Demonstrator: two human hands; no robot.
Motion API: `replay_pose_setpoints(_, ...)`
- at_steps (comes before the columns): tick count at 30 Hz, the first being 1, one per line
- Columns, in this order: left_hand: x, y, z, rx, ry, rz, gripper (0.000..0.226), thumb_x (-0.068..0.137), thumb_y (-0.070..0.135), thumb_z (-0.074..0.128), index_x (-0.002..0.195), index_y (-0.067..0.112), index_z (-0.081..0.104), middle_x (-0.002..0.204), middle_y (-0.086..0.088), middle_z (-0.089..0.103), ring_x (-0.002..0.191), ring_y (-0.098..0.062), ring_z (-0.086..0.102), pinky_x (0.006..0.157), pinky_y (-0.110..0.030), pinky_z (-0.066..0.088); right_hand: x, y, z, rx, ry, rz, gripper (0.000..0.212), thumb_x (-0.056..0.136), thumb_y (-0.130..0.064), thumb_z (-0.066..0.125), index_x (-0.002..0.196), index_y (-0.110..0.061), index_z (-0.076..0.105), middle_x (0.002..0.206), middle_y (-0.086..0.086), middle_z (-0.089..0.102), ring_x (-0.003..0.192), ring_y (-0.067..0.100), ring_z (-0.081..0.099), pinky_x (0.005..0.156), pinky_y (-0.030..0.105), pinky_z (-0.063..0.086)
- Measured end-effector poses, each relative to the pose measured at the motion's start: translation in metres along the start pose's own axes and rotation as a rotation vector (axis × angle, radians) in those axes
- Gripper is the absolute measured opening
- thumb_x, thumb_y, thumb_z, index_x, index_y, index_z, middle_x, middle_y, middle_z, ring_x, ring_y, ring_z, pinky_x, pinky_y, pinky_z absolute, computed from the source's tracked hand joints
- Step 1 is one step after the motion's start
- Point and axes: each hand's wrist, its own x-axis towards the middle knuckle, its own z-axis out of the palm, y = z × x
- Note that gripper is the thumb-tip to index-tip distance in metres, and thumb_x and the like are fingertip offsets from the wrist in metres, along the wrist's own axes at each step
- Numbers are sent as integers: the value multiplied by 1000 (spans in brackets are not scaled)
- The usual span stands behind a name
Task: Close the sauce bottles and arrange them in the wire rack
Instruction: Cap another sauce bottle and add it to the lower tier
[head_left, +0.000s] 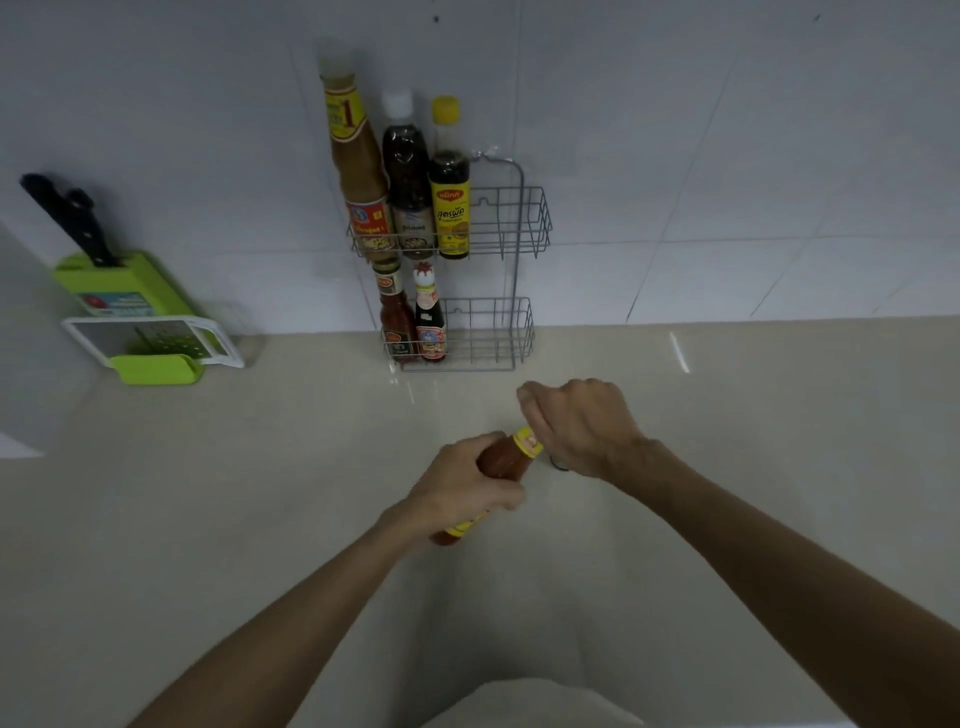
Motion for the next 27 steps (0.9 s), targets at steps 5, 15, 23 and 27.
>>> replay_pose_setpoints(5,-13,-2,-9,-26,-104,-15,26,53,25,70,76,27,60,71,3,63,65,-19,60,63,-34,47,1,-12,1,405,-267,194,43,99,-48,27,117,-18,51,97,13,66,87,36,63,73,41,48)
replay_pose_setpoints(15,-21,14,-8,271,263,0,36,48,46,66,79,35,52,65,11,60,61,-10,58,52,-25,36,23,-19,-11,745,-314,464,43,95,-41,50,83,1,54,72,10,49,65,23,51,59,31,36)
replay_pose_setpoints(23,-7,5,-58,-90,3,72,71,52,37,87,114,40,52,99,3,72,89,-17,72,78,-39,60,74,2,-53,1164,-39,568,36,77,-37,65,61,-12,45,52,-1,38,34,6,25,33,17,22)
replay_pose_setpoints(27,12,-6,-62,-90,191,91,55,52,29,80,100,42,57,79,4,71,60,-10,67,55,-34,59,72,-7,-41,1368,-4,509,35,74,-52,75,74,-19,62,56,-12,56,45,4,46,39,19,38)
